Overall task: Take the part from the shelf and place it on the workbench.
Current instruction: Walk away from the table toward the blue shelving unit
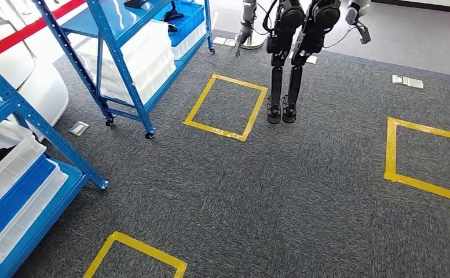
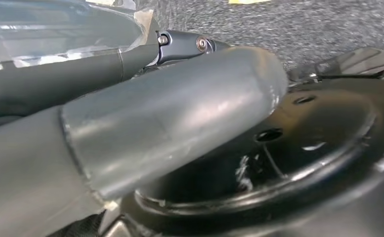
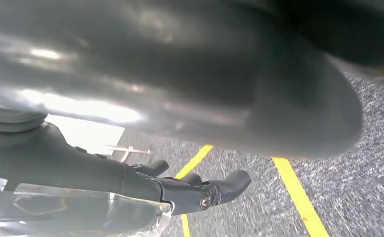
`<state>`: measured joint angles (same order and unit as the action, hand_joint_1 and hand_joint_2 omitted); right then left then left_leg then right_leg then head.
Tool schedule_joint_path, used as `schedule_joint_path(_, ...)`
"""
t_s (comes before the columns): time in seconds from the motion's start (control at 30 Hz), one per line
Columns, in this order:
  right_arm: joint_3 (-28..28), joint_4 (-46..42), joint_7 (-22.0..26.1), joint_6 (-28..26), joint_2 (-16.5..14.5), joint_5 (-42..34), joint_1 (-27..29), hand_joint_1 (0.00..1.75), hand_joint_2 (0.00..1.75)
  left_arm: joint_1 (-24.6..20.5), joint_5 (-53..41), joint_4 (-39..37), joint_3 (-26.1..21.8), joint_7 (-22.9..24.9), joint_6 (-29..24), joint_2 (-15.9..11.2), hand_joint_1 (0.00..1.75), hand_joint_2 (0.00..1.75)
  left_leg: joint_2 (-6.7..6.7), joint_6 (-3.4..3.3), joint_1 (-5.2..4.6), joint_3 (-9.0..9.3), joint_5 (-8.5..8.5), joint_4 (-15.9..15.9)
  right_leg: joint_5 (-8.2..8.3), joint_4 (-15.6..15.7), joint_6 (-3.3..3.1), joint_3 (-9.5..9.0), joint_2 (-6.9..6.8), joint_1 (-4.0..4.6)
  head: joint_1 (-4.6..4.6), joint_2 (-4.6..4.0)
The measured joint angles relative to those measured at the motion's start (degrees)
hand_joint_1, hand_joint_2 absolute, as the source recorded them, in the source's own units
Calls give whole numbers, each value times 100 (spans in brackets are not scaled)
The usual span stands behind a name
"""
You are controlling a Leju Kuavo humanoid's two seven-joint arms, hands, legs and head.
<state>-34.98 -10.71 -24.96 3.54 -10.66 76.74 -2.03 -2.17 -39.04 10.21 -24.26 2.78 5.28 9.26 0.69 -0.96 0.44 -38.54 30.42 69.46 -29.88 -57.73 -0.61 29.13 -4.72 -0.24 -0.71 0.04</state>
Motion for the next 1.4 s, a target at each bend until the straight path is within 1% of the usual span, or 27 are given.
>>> schedule_joint_path(0.07, -1, 1, 0, 0, -6, 0, -7, 0, 0, -19, 0, 1, -11, 0, 2, -8, 0, 0, 286, -79, -57, 438, -251, -783, -28, 2, 3, -44, -118, 27, 4, 0)
schedule_joint_path(0.13, -2, 1, 0, 0, -8, 0, -19, 0, 0, -48, 0, 2, -15, 0, 6, -15, 0, 0, 425, -130, -117, 592, -289, -1082, -54, 6, 39, -91, -224, 43, 9, 0)
schedule_joint_path(0.2, -3, -2, -2, 0, -5, 0, -35, 0, 0, -49, 0, 2, -21, 7, 10, -17, 0, 0, 279, -156, -110, 606, -330, -1139, -76, 12, 80, -134, -311, 51, 9, 0)
schedule_joint_path(0.27, -7, -5, -8, 1, -1, 1, -42, 0, 0, -44, 0, 2, -26, 28, 11, -18, 0, 0, 134, -193, -63, 658, -403, -1247, -193, -174, 104, -80, -92, 47, 24, 0)
schedule_joint_path(0.33, -11, -7, 3, 3, 5, 4, -36, 0, 0, -58, 0, 2, -31, 52, 9, -15, 0, 0, -21, -221, -35, 672, -446, -1296, -468, -785, 92, 209, 270, 11, 45, 0)
schedule_joint_path(0.4, -16, -8, 18, 4, 13, 12, -53, 0, 0, -68, -1, 2, -42, 68, 7, -9, 0, 0, -193, -227, -30, 660, -454, -1293, -681, -1441, 110, 550, 399, -23, 55, 0)
schedule_joint_path(0.43, -17, -9, 20, 5, 19, 20, -69, 0, 0, -64, -1, 1, -46, 72, 3, -8, 0, 0, -284, -223, -26, 665, -453, -1290, -665, -1537, 155, 613, 412, -42, 55, 0)
schedule_joint_path(0.47, -17, -9, 18, 7, 25, 33, -76, 0, 0, -59, -2, 1, -50, 74, -4, -8, 0, 0, -379, -211, -18, 675, -451, -1284, -550, -1406, 221, 570, 427, -65, 56, 0)
schedule_joint_path(0.5, -17, -8, 18, 10, 32, 49, -74, 0, 0, -55, -2, 0, -55, 75, -19, -8, 0, 0, -478, -190, -8, 683, -445, -1271, -365, -1085, 299, 443, 475, -97, 56, 0)
schedule_joint_path(0.53, -17, -8, 20, 13, 39, 67, -66, 0, 0, -54, -2, 1, -62, 76, -36, -8, 0, 0, -572, -156, 2, 676, -433, -1245, -184, -689, 372, 284, 598, -139, 62, 0)
schedule_joint_path(0.57, -16, -4, 25, 17, 40, 85, -59, 0, 0, -56, -2, 1, -71, 76, -54, -9, 0, 0, -656, -114, 2, 653, -416, -1203, -49, -360, 402, 167, 719, -158, 75, 0)
schedule_joint_path(0.63, -15, 1, 36, 21, 40, 109, -56, 0, 0, -54, -2, 2, -90, 75, -79, -9, 0, 0, -770, -40, -12, 588, -397, -1149, 35, -85, 353, 82, 852, -161, 87, 0)
schedule_joint_path(0.7, -14, 3, 45, 22, 39, 126, -70, 0, 0, -31, -2, 1, -108, 72, -100, -9, 0, 0, -831, 2, -2, 548, -410, -1145, 53, -86, 252, 77, 751, -151, 70, 0)
schedule_joint_path(0.73, -14, 2, 51, 22, 39, 134, -77, 0, 0, -16, -4, 0, -120, 68, -108, -9, 0, 0, -748, 17, 6, 522, -390, -1105, 66, -82, 216, 64, 698, -156, 60, 0)
schedule_joint_path(0.77, -13, 2, 59, 21, 39, 140, -75, 0, 0, -9, -7, 0, -132, 63, -115, -8, 0, 0, -601, 33, 10, 461, -318, -983, 76, -77, 178, 62, 634, -158, 42, 0)
schedule_joint_path(0.83, -13, 2, 78, 18, 43, 148, -53, 0, 0, -19, -19, 0, -149, 51, -121, -5, 0, 0, -234, 64, 7, 167, 1, -393, 75, -71, 118, 63, 480, -128, 6, 0)
schedule_joint_path(0.9, -13, 2, 89, 11, 47, 152, -30, 0, 0, -31, -35, 0, -154, 42, -124, -3, 0, 0, -103, 78, 15, -225, 312, 365, 57, -72, 80, 74, 305, -87, -14, 0)
schedule_joint_path(0.93, -13, 2, 90, 8, 49, 154, -26, 0, 0, -27, -44, 0, -155, 39, -126, -2, 0, 0, -88, 71, 16, -322, 335, 549, 47, -72, 66, 83, 218, -71, -15, 0)
schedule_joint_path(0.97, -13, 2, 90, 7, 49, 155, -25, 0, 0, -20, -49, 0, -155, 39, -128, -2, 0, 0, -76, 54, 14, -295, 248, 498, 35, -72, 51, 84, 139, -58, -16, 0)
schedule_joint_path(1.0, -13, 2, 90, 7, 47, 156, -26, 0, 0, -14, -51, 0, -156, 39, -131, -2, 0, 0, -36, 23, 5, -142, 80, 218, 19, -71, 39, 77, 64, -47, -15, 0)
schedule_joint_path(1.07, -13, 2, 90, 7, 41, 158, -29, 0, 0, -27, -52, 1, -156, 39, -139, -6, 0, 0, 210, -63, -41, 297, -224, -563, -17, -71, 35, 42, -66, -15, -11, 0)
schedule_joint_path(1.13, -13, 2, 95, 4, 38, 160, -38, 0, 0, -62, -54, 2, -156, 34, -149, -10, 0, 0, 384, -119, -102, 519, -299, -983, -51, -69, 67, 4, -174, 8, 0, 0)
schedule_joint_path(1.2, -13, 1, 101, 2, 37, 155, -60, 0, 0, -72, -55, 2, -157, 26, -157, -10, 0, 0, 284, -149, -135, 532, -299, -1056, -71, -37, 120, -65, -298, 16, 2, 0)
schedule_joint_path(1.23, -13, -1, 103, 2, 39, 154, -71, 0, 0, -64, -55, 2, -158, 23, -159, -5, 0, 0, 214, -163, -121, 561, -333, -1106, -88, -42, 148, -90, -286, 17, 1, 0)
schedule_joint_path(1.3, -12, -5, 104, 1, 45, 154, -75, 0, 0, -57, -55, 2, -162, 22, -161, 1, 0, 0, 68, -212, -68, 622, -422, -1220, -237, -294, 163, -10, -24, 23, 16, 0)
schedule_joint_path(1.37, -12, -7, 116, -1, 51, 150, -59, 0, 0, -70, -55, 2, -166, 22, -164, 8, 0, 0, -88, -241, -34, 629, -461, -1259, -532, -979, 137, 331, 313, -6, 39, 0)
schedule_joint_path(1.4, -12, -7, 122, -2, 54, 150, -63, 0, 0, -74, -55, 2, -169, 22, -166, 13, 0, 0, -171, -243, -33, 624, -463, -1258, -649, -1330, 139, 517, 379, -19, 45, 0)
